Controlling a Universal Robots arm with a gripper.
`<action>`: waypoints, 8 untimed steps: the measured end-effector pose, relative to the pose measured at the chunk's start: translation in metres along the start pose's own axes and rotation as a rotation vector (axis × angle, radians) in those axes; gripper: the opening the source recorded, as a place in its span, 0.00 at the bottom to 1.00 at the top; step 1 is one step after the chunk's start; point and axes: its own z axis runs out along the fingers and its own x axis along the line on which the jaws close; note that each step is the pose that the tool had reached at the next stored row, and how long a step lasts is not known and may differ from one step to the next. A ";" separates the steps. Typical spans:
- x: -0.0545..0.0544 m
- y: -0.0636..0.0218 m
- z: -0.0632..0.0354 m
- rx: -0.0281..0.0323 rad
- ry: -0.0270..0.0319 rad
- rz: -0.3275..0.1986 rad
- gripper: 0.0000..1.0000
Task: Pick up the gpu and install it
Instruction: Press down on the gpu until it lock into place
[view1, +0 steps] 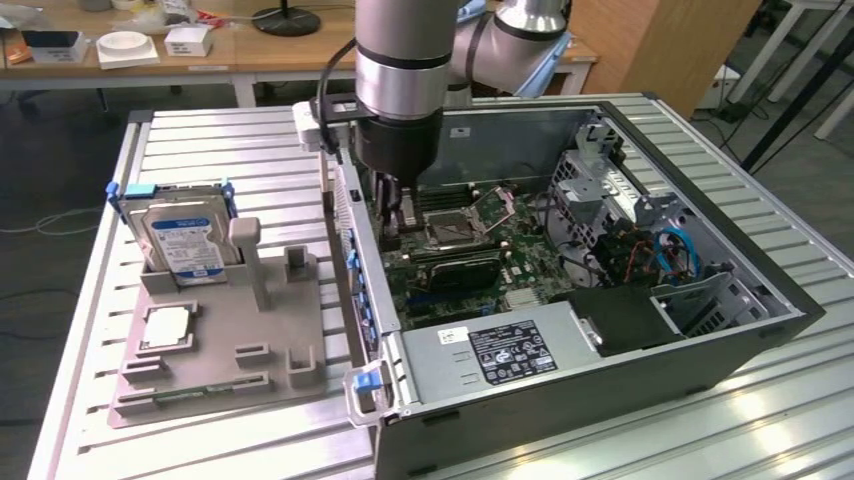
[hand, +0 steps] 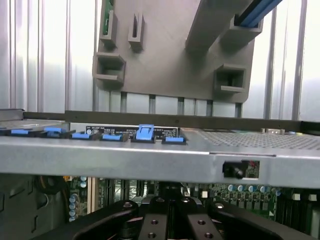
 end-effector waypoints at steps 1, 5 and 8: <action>0.000 0.0019 -0.0002 -0.0001 0.0000 0.000 0.11; 0.000 0.0022 -0.0005 0.0001 0.0000 0.000 0.11; 0.000 0.0036 -0.0029 0.0000 0.0000 0.000 0.11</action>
